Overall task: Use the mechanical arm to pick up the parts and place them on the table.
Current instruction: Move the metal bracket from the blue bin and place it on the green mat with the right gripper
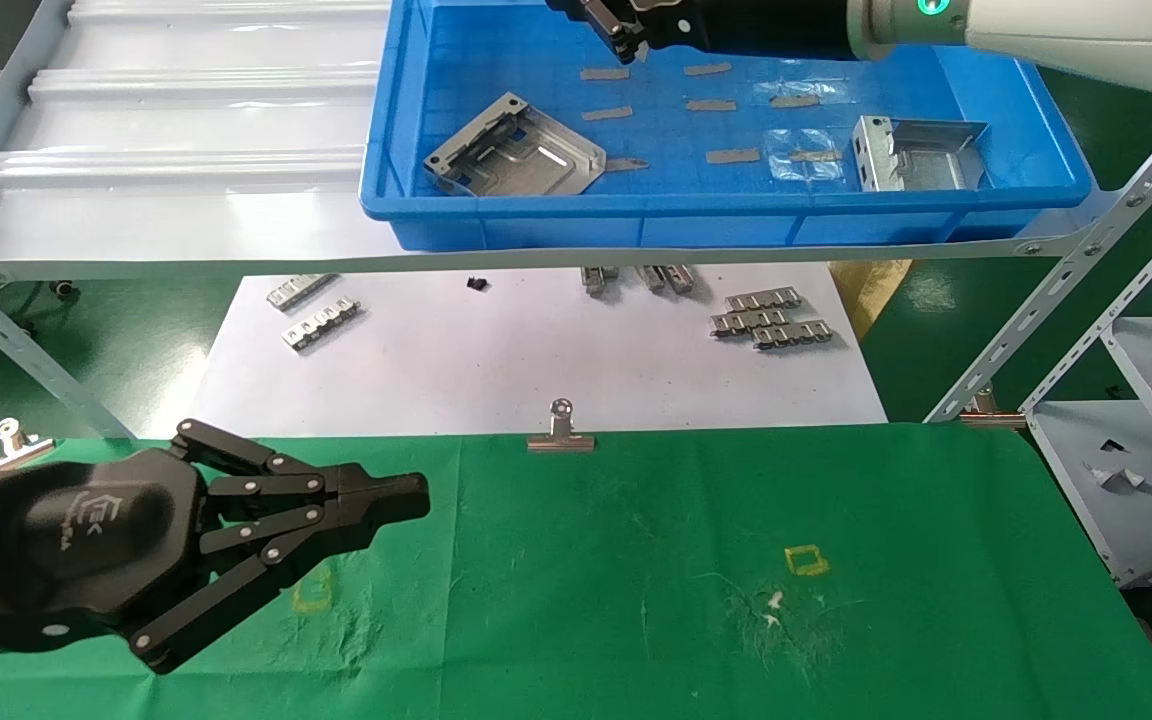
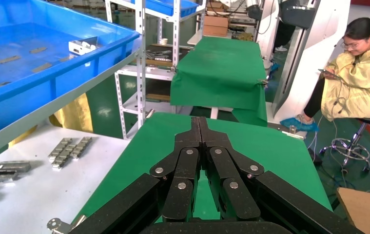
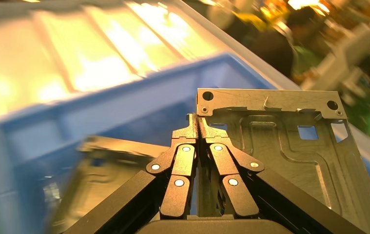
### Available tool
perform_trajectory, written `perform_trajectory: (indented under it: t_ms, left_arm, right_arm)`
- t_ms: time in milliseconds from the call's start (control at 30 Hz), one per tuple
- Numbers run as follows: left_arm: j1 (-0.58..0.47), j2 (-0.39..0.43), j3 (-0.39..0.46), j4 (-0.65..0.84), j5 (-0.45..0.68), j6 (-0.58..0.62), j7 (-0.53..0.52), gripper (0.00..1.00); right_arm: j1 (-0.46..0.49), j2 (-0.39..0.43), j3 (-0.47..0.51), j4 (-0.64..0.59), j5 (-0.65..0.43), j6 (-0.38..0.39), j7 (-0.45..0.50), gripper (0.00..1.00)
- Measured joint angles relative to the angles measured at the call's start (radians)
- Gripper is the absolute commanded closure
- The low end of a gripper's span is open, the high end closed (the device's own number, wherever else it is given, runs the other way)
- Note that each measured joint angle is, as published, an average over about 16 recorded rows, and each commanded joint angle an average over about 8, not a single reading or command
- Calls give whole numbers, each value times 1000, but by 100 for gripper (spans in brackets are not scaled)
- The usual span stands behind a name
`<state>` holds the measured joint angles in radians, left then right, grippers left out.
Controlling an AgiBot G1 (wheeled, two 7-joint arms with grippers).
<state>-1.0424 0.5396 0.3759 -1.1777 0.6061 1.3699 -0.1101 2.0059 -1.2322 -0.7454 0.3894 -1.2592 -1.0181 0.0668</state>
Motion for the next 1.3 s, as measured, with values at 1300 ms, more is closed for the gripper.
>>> perform_trajectory:
  t_ms: [1300]
  left_arm:
    - [0,0,0,0,0,0,0,0]
  right_arm:
    - [-223,462,-410,507,27,-517,-178,100]
